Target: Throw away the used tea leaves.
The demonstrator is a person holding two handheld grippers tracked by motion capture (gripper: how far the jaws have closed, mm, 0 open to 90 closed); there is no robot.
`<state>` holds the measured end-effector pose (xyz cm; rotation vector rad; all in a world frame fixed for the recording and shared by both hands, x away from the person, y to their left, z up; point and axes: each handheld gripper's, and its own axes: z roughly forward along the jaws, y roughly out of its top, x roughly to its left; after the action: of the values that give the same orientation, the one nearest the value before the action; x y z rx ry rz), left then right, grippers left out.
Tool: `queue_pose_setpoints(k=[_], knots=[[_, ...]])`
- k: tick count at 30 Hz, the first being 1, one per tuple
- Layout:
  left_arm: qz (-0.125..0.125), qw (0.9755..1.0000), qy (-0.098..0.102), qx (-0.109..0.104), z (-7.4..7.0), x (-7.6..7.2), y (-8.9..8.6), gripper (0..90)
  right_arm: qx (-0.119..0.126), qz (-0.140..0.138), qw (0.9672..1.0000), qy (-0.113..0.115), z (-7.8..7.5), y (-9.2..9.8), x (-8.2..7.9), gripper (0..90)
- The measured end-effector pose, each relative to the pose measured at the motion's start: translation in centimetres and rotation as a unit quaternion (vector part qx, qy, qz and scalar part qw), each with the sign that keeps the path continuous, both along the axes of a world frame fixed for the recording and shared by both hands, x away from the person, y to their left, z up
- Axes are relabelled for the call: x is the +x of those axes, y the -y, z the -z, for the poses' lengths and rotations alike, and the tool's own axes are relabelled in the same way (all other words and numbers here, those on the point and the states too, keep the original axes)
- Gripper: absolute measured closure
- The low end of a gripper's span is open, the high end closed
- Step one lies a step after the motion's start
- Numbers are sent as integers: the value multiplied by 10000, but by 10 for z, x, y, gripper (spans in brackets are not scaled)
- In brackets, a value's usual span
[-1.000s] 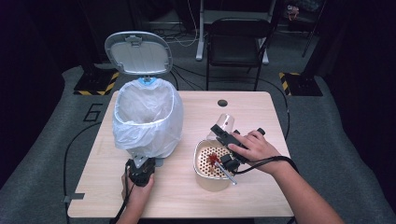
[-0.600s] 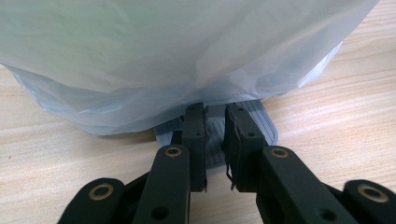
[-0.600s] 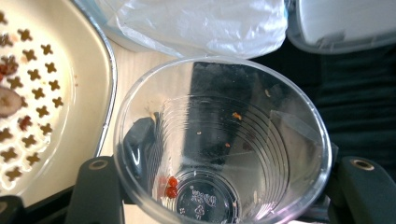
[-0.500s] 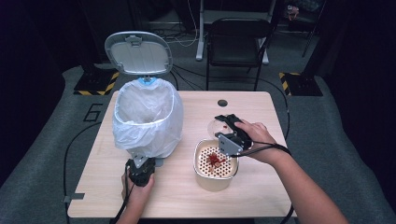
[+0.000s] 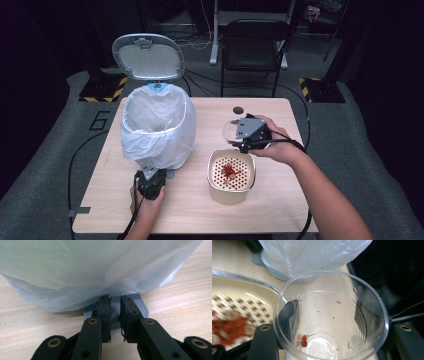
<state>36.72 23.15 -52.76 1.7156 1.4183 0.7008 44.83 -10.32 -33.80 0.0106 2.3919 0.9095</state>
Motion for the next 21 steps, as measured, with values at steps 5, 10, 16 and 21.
queue_pose_setpoints(k=[5,10,16,21], knots=[[-8,10000,9,-15,0,0,0,786,510,133,9949,-855,-12,4,9,367],[6,10000,13,23,0,0,0,786,819,169,9882,-1284,-27,2,12,368],[23,10000,6,54,0,0,0,786,1109,292,9809,-1574,-50,-9,16,368],[35,10000,-27,49,-1,0,-1,786,1212,408,9785,-1615,-63,-21,22,368]])
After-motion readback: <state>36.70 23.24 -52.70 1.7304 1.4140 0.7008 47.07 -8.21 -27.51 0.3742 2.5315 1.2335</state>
